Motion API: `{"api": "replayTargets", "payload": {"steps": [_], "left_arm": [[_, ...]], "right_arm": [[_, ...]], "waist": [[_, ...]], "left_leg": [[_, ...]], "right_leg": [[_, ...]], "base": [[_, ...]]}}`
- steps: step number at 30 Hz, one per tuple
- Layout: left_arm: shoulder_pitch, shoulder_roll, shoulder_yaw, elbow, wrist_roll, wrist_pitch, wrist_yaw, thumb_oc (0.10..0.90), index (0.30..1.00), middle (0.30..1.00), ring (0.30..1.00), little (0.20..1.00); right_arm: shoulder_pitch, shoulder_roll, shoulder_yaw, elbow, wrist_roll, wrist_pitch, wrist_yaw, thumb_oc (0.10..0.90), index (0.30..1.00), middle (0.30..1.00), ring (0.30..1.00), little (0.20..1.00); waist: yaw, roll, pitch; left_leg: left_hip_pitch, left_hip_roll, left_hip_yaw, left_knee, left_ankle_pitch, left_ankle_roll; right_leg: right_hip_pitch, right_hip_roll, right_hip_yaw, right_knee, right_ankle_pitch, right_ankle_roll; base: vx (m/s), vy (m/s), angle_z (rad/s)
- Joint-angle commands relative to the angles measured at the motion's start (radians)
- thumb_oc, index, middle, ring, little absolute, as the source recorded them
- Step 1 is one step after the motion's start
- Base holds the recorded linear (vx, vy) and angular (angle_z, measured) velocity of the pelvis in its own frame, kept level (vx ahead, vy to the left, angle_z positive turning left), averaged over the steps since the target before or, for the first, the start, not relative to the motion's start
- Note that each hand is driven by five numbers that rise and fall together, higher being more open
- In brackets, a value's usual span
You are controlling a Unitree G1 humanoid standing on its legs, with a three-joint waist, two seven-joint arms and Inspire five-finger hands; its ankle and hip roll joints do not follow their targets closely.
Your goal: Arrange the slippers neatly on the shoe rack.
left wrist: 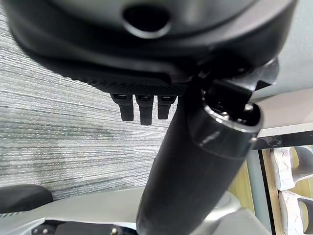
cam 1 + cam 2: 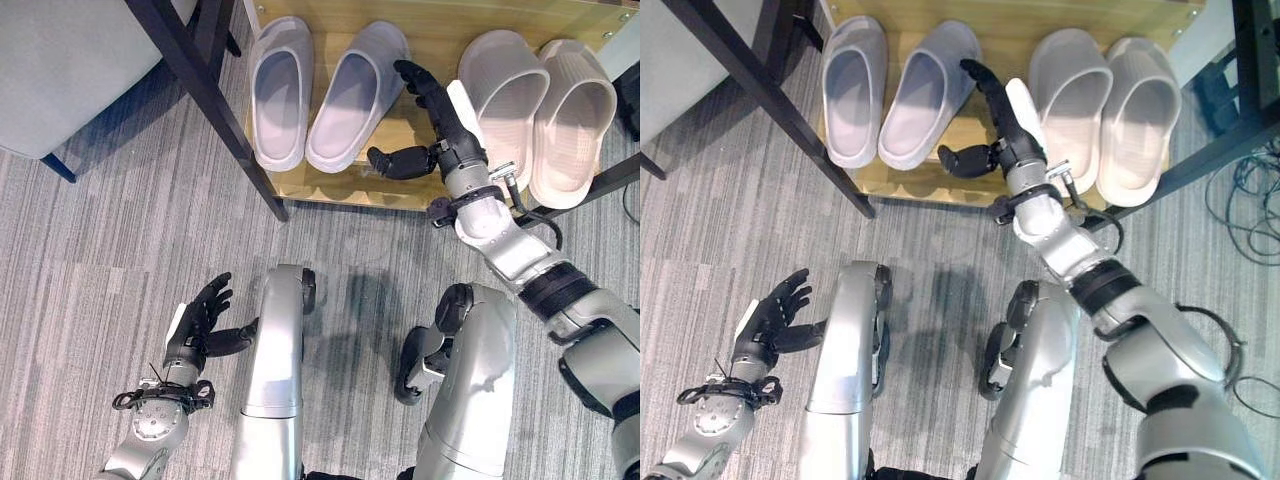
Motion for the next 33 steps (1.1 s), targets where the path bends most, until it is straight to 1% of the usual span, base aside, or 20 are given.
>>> {"api": "replayTargets", "payload": {"steps": [1, 2, 7, 8, 10, 12, 14, 16, 17, 22, 31, 33], "left_arm": [[0.019, 0.021, 0.001, -0.098, 0.000, -0.065, 0.009, 0.800, 0.900, 0.900, 0.900, 0.900], [0.020, 0.024, 0.003, -0.100, 0.001, -0.066, 0.011, 0.800, 0.900, 0.900, 0.900, 0.900], [0.012, 0.027, -0.004, -0.098, -0.002, -0.066, 0.007, 0.800, 0.900, 0.900, 0.900, 0.900], [0.014, 0.034, -0.013, -0.097, -0.004, -0.068, 0.004, 0.800, 0.900, 0.900, 0.900, 0.900], [0.009, 0.035, -0.013, -0.095, -0.007, -0.068, 0.003, 0.800, 0.900, 0.900, 0.900, 0.900], [0.010, 0.043, -0.022, -0.094, -0.009, -0.071, 0.002, 0.800, 0.900, 0.900, 0.900, 0.900], [0.005, 0.049, -0.027, -0.094, -0.006, -0.074, 0.001, 0.800, 0.900, 0.900, 0.900, 0.900], [-0.005, 0.050, -0.027, -0.092, -0.005, -0.075, 0.001, 0.800, 0.900, 0.900, 0.900, 0.900], [-0.011, 0.055, -0.038, -0.089, -0.004, -0.078, 0.000, 0.800, 0.900, 0.900, 0.900, 0.900], [-0.021, 0.067, -0.051, -0.088, -0.001, -0.081, -0.008, 0.800, 0.900, 0.900, 0.900, 0.900], [-0.027, 0.081, -0.068, -0.091, -0.010, -0.086, -0.033, 0.800, 0.900, 0.900, 0.900, 0.900], [-0.033, 0.080, -0.068, -0.090, -0.013, -0.085, -0.036, 0.800, 0.900, 0.900, 0.900, 0.900]], "right_arm": [[-0.128, -0.060, -0.046, -0.090, -0.082, -0.072, -0.054, 0.800, 0.900, 0.900, 0.900, 0.900], [-0.140, -0.062, -0.034, -0.080, -0.109, -0.058, -0.056, 0.800, 0.900, 0.900, 0.900, 0.900], [-0.187, -0.037, 0.004, -0.018, -0.111, -0.044, -0.044, 0.800, 0.900, 0.900, 0.900, 0.900], [-0.207, -0.022, 0.023, 0.021, -0.118, -0.037, -0.044, 0.800, 0.900, 0.900, 0.900, 0.900], [-0.235, -0.017, 0.039, 0.045, -0.124, -0.036, -0.046, 0.800, 0.900, 0.900, 0.900, 0.900], [-0.276, 0.002, 0.076, 0.108, -0.159, -0.026, -0.052, 0.800, 0.900, 0.900, 0.900, 0.900], [-0.308, 0.025, 0.108, 0.165, -0.182, -0.018, -0.051, 0.800, 0.900, 0.900, 0.900, 0.900], [-0.325, 0.036, 0.117, 0.191, -0.183, -0.017, -0.049, 0.800, 0.900, 0.900, 0.900, 0.900], [-0.340, 0.065, 0.135, 0.250, -0.179, -0.012, -0.044, 0.800, 0.900, 0.900, 0.900, 0.900], [-0.371, 0.095, 0.171, 0.336, -0.166, -0.012, -0.018, 0.800, 0.900, 0.900, 0.900, 0.900], [-0.453, 0.063, 0.253, 0.430, -0.186, -0.011, 0.014, 0.800, 0.900, 0.900, 0.900, 0.900], [-0.465, 0.062, 0.257, 0.438, -0.185, -0.010, 0.014, 0.800, 0.900, 0.900, 0.900, 0.900]], "waist": [[0.025, 0.026, -0.037], [0.027, 0.028, -0.037], [0.035, 0.038, -0.037], [0.038, 0.041, -0.037], [0.042, 0.043, -0.037], [0.045, 0.046, -0.037], [0.050, 0.046, -0.037], [0.050, 0.046, -0.037], [0.053, 0.045, -0.037], [0.063, 0.044, -0.037], [0.074, 0.033, -0.037], [0.079, 0.034, -0.037]], "left_leg": [[-0.079, -0.080, -0.001, -0.106, 0.041, 0.021], [-0.079, -0.080, -0.004, -0.106, 0.043, 0.021], [-0.079, -0.080, -0.017, -0.105, 0.044, 0.019], [-0.079, -0.082, -0.017, -0.102, 0.051, 0.019], [-0.079, -0.080, -0.021, -0.107, 0.047, 0.018], [-0.079, -0.082, -0.019, -0.106, 0.052, 0.018], [-0.079, -0.084, -0.020, -0.107, 0.052, 0.016], [-0.079, -0.083, -0.022, -0.112, 0.049, 0.016], [-0.079, -0.085, -0.021, -0.112, 0.052, 0.015], [-0.079, -0.087, -0.021, -0.112, 0.048, 0.013], [-0.079, -0.091, -0.023, -0.117, 0.047, 0.007], [-0.079, -0.089, -0.026, -0.121, 0.043, 0.006]], "right_leg": [[0.040, -0.063, 0.034, 0.045, -0.080, -0.087], [0.040, -0.063, 0.031, 0.043, -0.079, -0.086], [0.040, -0.061, 0.021, 0.038, -0.075, -0.086], [0.040, -0.062, 0.023, 0.044, -0.073, -0.083], [0.040, -0.061, 0.017, 0.039, -0.073, -0.085], [0.040, -0.062, 0.022, 0.046, -0.072, -0.084], [0.040, -0.063, 0.023, 0.047, -0.072, -0.085], [0.040, -0.063, 0.019, 0.043, -0.073, -0.086], [0.040, -0.063, 0.023, 0.046, -0.071, -0.086], [0.040, -0.064, 0.026, 0.046, -0.069, -0.085], [0.040, -0.070, 0.035, 0.052, -0.071, -0.083], [0.040, -0.069, 0.030, 0.047, -0.072, -0.086]], "base": [[0.00, 0.000, 0.00], [0.00, 0.000, 0.00], [0.00, 0.000, 0.00], [0.00, 0.000, 0.00], [0.00, 0.000, 0.00], [0.00, 0.000, 0.00], [0.00, 0.000, 0.00], [0.00, 0.000, 0.00], [0.00, 0.000, 0.00], [0.00, 0.000, 0.00], [0.00, 0.000, 0.00], [0.00, 0.000, 0.00]]}}
